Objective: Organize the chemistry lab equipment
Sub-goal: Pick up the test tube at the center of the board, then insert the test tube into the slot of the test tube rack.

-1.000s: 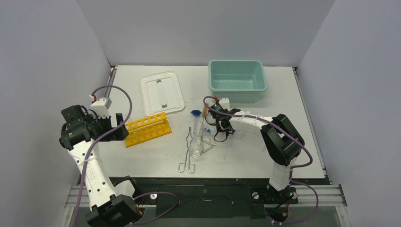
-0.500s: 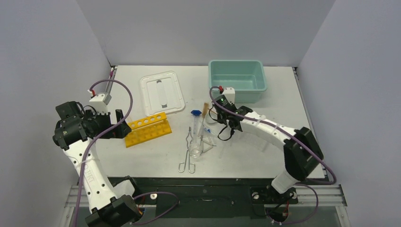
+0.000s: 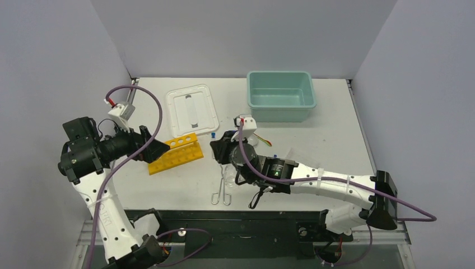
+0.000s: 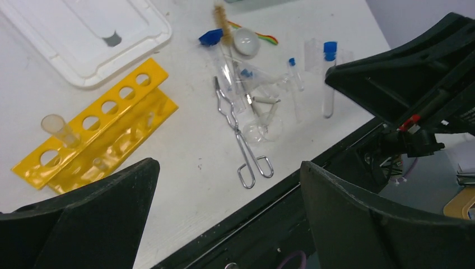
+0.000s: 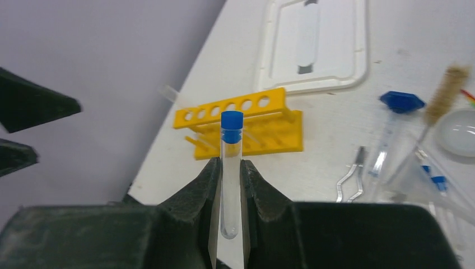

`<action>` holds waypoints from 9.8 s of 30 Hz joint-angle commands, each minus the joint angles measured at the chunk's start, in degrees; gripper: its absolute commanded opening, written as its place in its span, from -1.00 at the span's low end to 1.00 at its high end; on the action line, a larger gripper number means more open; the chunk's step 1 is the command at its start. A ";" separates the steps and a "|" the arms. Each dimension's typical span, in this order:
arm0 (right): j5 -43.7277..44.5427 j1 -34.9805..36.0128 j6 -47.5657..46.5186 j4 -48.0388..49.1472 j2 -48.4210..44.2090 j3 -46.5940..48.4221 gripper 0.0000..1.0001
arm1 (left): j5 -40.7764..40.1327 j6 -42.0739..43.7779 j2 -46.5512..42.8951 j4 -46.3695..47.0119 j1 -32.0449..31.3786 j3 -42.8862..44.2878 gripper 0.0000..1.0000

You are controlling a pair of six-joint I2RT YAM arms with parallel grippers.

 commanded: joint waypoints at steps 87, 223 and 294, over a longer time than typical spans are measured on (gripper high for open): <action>-52.71 -9.64 6.86 -11.74 17.27 32.01 -0.37 | -5.42 3.38 -7.92 7.31 -24.68 -7.07 -0.94; -1.68 -35.99 4.00 -26.36 -19.93 -25.12 -0.21 | -30.39 -9.22 -5.67 15.93 -25.33 -11.25 0.93; -3.08 -20.87 7.00 -8.21 -4.72 -17.65 -1.00 | -24.01 -8.61 -5.48 13.62 -25.39 -8.30 0.93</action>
